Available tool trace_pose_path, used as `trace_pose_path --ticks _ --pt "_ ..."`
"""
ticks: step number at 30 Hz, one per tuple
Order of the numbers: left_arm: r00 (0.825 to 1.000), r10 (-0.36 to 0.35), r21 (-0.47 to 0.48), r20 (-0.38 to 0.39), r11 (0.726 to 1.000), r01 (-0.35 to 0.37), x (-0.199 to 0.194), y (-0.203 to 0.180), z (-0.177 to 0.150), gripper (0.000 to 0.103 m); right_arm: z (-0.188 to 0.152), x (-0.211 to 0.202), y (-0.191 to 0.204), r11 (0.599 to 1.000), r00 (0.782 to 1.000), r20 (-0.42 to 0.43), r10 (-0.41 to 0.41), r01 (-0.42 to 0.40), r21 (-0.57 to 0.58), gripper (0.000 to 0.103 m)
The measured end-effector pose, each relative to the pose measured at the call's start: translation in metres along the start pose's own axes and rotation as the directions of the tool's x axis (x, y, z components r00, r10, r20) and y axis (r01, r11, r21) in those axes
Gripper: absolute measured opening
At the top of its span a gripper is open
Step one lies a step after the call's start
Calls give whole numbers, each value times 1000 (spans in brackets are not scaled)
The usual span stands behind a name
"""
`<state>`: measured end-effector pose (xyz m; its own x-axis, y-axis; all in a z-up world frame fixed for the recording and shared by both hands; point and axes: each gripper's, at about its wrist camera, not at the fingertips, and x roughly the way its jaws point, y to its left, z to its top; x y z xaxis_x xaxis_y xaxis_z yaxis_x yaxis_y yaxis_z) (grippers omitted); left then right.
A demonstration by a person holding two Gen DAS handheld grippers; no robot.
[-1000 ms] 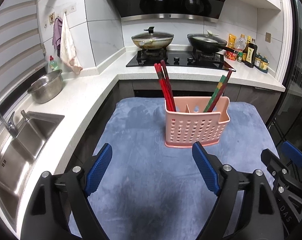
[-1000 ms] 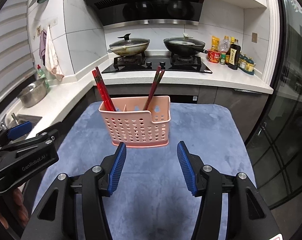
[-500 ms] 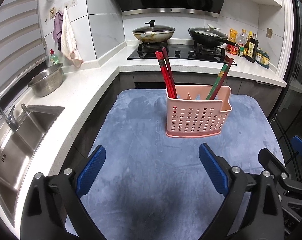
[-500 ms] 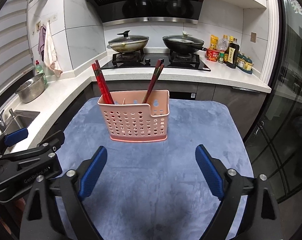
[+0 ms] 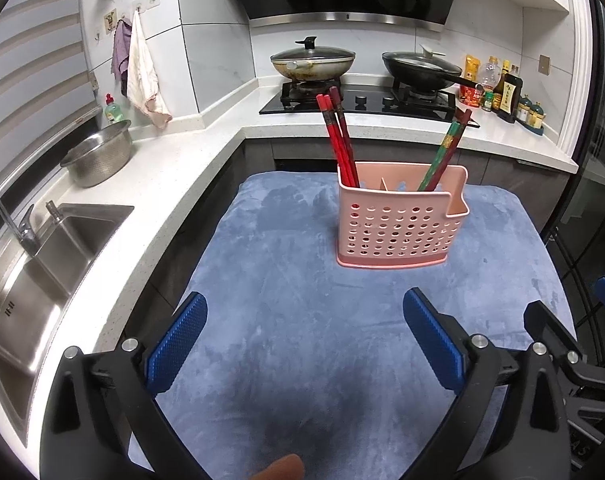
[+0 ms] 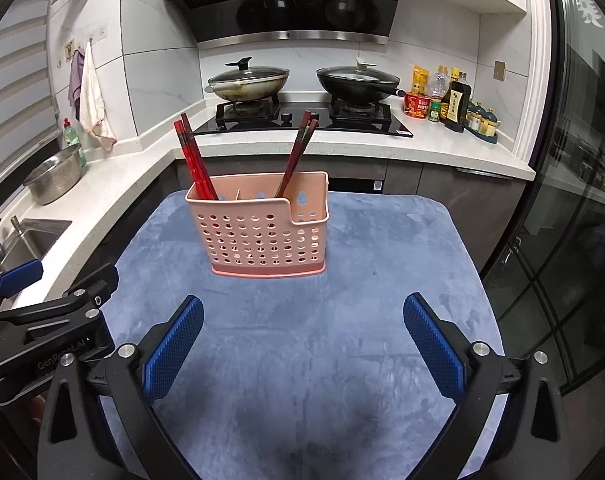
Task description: Organize utensils
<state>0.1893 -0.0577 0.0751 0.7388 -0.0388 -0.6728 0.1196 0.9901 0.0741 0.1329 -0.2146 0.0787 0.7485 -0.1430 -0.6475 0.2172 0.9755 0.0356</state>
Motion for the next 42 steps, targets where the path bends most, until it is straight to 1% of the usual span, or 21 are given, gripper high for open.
trace_pose_path --ticks 17,36,42 --pt "1000 12 -14 -14 1000 -12 6 4 -5 95 -8 7 -3 1000 999 -35 -16 16 14 97" --pt "999 31 -14 -24 999 -31 13 7 -9 94 -13 14 -10 999 998 -55 -36 37 24 97" --pt "999 35 -30 -31 999 -35 16 11 -11 94 -13 15 -11 999 998 -58 -39 41 26 97"
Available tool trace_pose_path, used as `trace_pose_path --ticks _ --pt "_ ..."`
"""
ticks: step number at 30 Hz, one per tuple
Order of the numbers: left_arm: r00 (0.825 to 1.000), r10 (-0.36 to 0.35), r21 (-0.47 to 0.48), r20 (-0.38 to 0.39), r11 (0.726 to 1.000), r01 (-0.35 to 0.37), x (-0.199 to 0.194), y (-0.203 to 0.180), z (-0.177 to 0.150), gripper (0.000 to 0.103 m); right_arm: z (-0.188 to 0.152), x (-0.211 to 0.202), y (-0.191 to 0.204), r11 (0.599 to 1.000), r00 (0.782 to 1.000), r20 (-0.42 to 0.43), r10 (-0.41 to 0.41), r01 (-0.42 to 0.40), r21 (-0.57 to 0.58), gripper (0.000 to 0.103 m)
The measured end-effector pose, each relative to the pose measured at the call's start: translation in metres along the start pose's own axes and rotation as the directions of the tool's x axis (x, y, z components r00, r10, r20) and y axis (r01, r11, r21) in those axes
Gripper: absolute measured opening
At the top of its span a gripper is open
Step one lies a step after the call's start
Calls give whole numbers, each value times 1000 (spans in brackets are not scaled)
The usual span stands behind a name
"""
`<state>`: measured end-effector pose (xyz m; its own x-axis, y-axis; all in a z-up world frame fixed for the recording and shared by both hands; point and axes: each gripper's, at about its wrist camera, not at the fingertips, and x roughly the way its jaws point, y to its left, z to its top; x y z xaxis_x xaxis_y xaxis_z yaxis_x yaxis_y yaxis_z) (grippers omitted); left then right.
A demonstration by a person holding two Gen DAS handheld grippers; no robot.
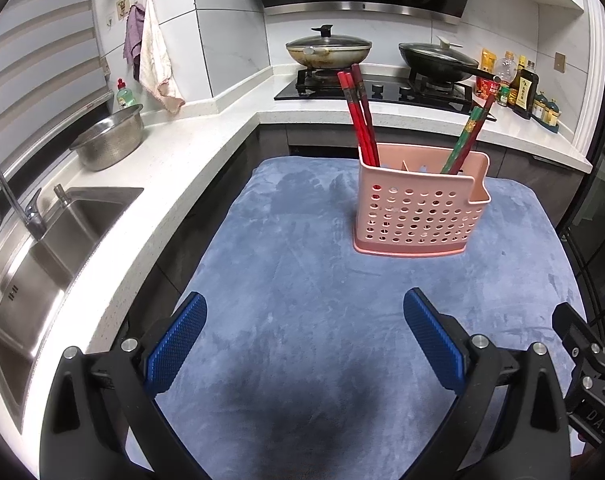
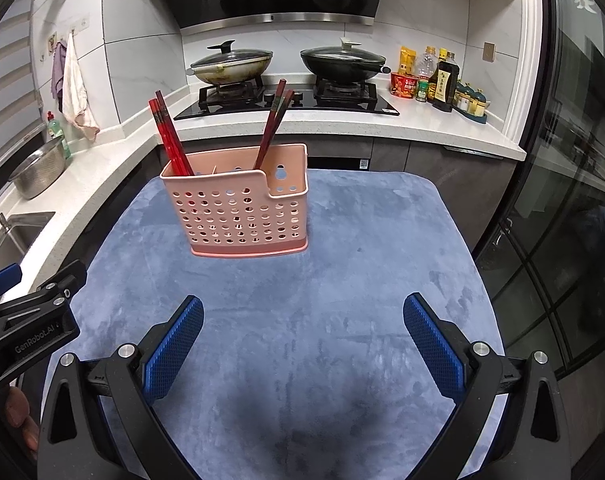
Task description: Organize utensils
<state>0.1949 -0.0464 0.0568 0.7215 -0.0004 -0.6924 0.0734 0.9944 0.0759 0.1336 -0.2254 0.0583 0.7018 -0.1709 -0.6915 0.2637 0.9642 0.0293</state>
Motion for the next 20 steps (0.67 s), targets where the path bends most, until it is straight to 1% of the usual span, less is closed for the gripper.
trace_pose_path --ticks 9,13,20 --pt "1000 0 16 -10 1000 0 4 1 -4 94 -2 4 -4 1000 1000 -13 -6 6 4 97" --pt "1000 -13 31 -20 999 14 6 0 -5 94 -2 5 -4 1000 1000 -14 -7 7 6 97" --pt "1000 -26 53 -16 998 27 8 -3 -8 94 -1 6 -5 1000 1000 -15 -9 9 7 97"
